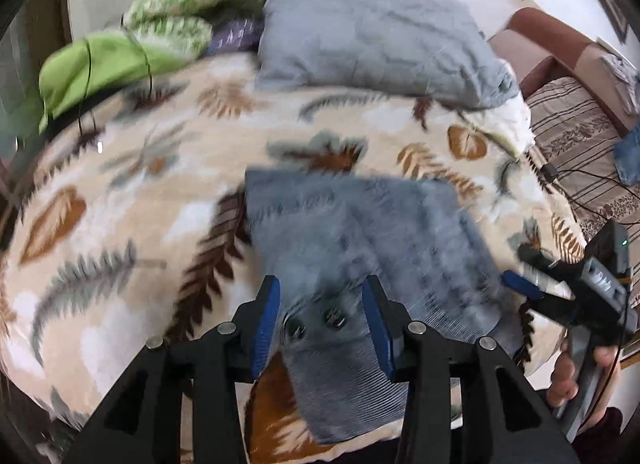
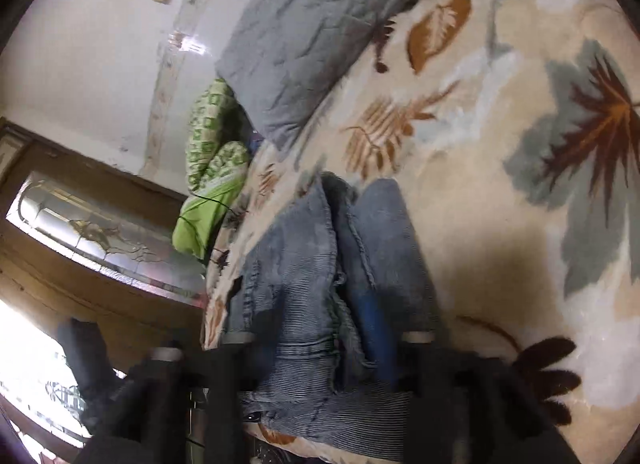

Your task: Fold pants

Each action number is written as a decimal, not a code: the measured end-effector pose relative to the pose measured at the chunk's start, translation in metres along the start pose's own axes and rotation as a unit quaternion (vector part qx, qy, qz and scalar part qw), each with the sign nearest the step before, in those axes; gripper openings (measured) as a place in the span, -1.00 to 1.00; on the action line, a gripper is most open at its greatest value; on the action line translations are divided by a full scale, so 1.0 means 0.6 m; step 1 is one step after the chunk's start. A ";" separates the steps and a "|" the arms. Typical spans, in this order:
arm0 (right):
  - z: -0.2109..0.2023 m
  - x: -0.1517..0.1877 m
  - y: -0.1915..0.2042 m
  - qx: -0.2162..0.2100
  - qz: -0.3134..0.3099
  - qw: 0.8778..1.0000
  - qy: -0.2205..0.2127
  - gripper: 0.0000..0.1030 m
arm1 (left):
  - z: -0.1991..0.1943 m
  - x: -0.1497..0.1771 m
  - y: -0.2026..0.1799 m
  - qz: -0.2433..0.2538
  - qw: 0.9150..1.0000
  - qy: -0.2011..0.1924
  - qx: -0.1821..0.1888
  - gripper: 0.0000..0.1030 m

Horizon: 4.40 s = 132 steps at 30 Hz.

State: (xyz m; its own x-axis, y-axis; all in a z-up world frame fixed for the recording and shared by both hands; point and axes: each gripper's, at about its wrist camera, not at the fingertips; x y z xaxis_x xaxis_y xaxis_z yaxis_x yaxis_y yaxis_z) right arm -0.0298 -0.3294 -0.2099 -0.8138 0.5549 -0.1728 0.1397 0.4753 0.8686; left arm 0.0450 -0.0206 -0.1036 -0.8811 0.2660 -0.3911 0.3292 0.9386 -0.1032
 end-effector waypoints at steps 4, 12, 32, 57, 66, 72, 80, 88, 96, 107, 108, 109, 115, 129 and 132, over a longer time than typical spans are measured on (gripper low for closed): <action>0.010 -0.005 -0.007 -0.020 0.004 1.000 0.013 0.46 | 0.032 0.021 -0.016 0.035 0.999 0.017 -0.013 -0.15; 0.050 -0.008 0.019 0.034 -0.022 0.999 0.023 0.45 | 0.064 0.034 -0.003 0.056 0.998 0.028 -0.017 -0.01; 0.051 0.039 0.167 0.075 -0.168 0.981 0.057 -0.56 | 0.031 0.047 0.016 0.067 0.996 0.008 0.053 0.03; 0.035 -0.048 0.124 0.105 -0.104 0.989 -0.005 -0.03 | 0.084 -0.051 -0.037 0.081 0.996 0.025 -0.011 0.34; 0.151 -0.073 0.063 0.173 -0.062 0.981 0.060 -0.01 | 0.154 -0.053 -0.006 0.027 0.997 0.070 -0.005 0.85; 0.129 -0.073 0.069 0.159 -0.045 0.985 0.058 0.00 | 0.127 -0.035 0.000 0.027 0.997 0.069 -0.012 0.85; 0.055 0.018 0.134 0.157 -0.133 0.977 0.061 0.00 | 0.039 0.059 -0.004 0.077 0.996 0.020 -0.043 0.85; 0.103 0.095 0.123 0.251 -0.182 0.945 0.102 0.02 | 0.060 0.101 -0.013 0.096 0.993 0.019 -0.069 0.84; 0.099 0.105 0.122 0.255 -0.187 0.945 0.085 0.03 | 0.067 0.112 -0.022 0.095 0.991 0.006 -0.091 0.87; 0.094 0.098 0.111 0.228 -0.174 0.954 0.090 0.04 | 0.080 0.116 -0.021 0.084 0.991 0.008 -0.103 1.00; 0.093 0.098 0.110 0.225 -0.174 0.954 0.090 0.04 | 0.082 0.115 -0.018 0.080 0.992 0.010 -0.100 1.00; 0.092 0.098 0.110 0.223 -0.173 0.955 0.089 0.04 | 0.084 0.115 -0.017 0.078 0.992 0.011 -0.098 1.00; 0.088 0.096 0.104 0.207 -0.165 0.960 0.087 0.07 | 0.088 0.115 -0.019 0.081 0.992 0.012 -0.098 1.00; 0.089 0.096 0.105 0.208 -0.166 0.960 0.086 0.08 | 0.101 0.108 -0.004 0.049 0.997 0.030 -0.057 1.00; 0.089 0.096 0.105 0.207 -0.164 0.961 0.086 0.08 | 0.099 0.108 -0.008 0.052 0.996 0.031 -0.065 1.00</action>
State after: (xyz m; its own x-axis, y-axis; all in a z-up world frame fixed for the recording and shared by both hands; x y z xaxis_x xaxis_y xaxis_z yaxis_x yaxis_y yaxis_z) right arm -0.0378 -0.2311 -0.1901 -0.9284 0.2251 -0.2956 0.0436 0.8561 0.5149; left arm 0.0063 -0.0210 -0.1828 -0.8651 0.3730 -0.3353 0.3768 0.9246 0.0565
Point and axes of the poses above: each gripper's, at about its wrist camera, not at the fingertips, and z roughly the way its jaws point, y to its left, x to its underside, and after that the axes turned 11 degrees about y, right-handed
